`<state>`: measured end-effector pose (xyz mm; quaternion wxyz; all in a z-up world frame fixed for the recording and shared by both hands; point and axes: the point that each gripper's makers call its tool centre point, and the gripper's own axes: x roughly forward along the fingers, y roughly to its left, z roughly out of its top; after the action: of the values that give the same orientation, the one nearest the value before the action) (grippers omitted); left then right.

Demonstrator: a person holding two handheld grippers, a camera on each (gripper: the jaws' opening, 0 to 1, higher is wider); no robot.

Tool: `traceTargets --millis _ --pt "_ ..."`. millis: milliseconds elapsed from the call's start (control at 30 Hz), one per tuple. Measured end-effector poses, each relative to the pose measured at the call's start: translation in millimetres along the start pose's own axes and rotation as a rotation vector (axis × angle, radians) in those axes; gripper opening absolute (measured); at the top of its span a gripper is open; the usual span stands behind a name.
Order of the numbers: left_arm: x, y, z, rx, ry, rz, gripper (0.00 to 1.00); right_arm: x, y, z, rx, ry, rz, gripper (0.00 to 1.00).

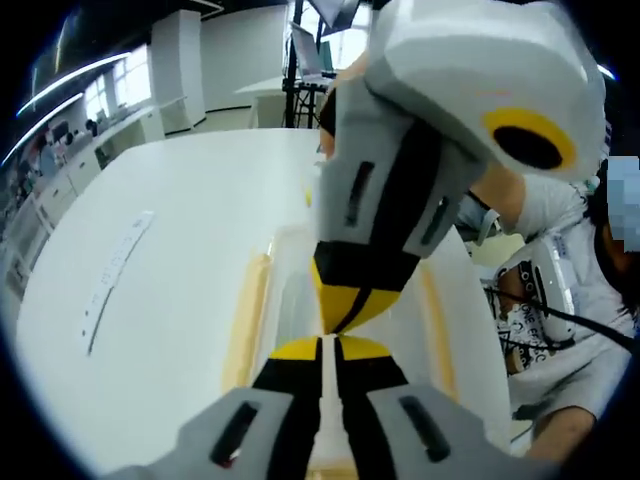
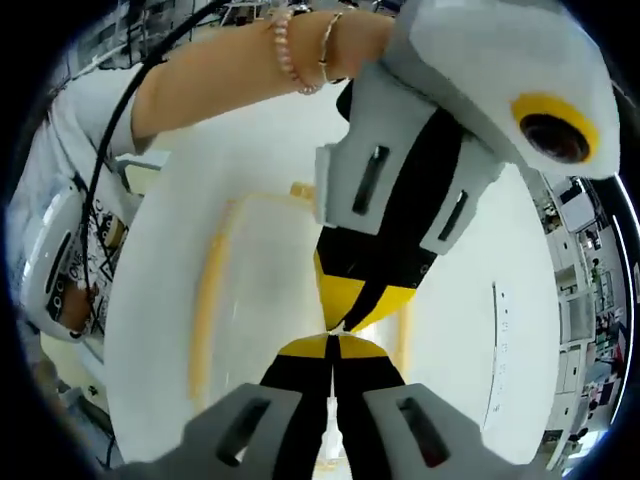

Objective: Snap each plastic latch of the storage box into its locked position after aligning the lid with the box until every specified latch is closed and the lid sits flush.

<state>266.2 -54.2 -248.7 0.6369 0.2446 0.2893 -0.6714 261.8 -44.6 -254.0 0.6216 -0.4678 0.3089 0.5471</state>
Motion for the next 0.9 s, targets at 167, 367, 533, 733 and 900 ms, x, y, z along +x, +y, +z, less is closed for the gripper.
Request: traceTargets --millis 167,367,533,733,900 --pt "-16 15.7 -8.4 0.011 -0.098 0.139 0.04 0 2 -0.9 -0.007 0.088 -0.003 0.00" --pt "-38 13.1 -24.7 0.001 -0.172 0.213 0.04 1 2 -0.7 -0.059 0.320 -0.032 0.00" --pt "-59 15.0 -38.8 -0.041 -0.298 0.297 0.04 2 2 0.1 -0.096 0.386 -0.011 0.00" --pt "-75 13.7 -47.7 -0.055 -0.486 0.336 0.04 0 3 -2.6 -0.049 0.408 0.053 0.00" --pt "-82 16.2 -61.2 -0.093 -0.556 0.341 0.04 0 6 -4.3 -0.042 0.461 0.095 0.00"
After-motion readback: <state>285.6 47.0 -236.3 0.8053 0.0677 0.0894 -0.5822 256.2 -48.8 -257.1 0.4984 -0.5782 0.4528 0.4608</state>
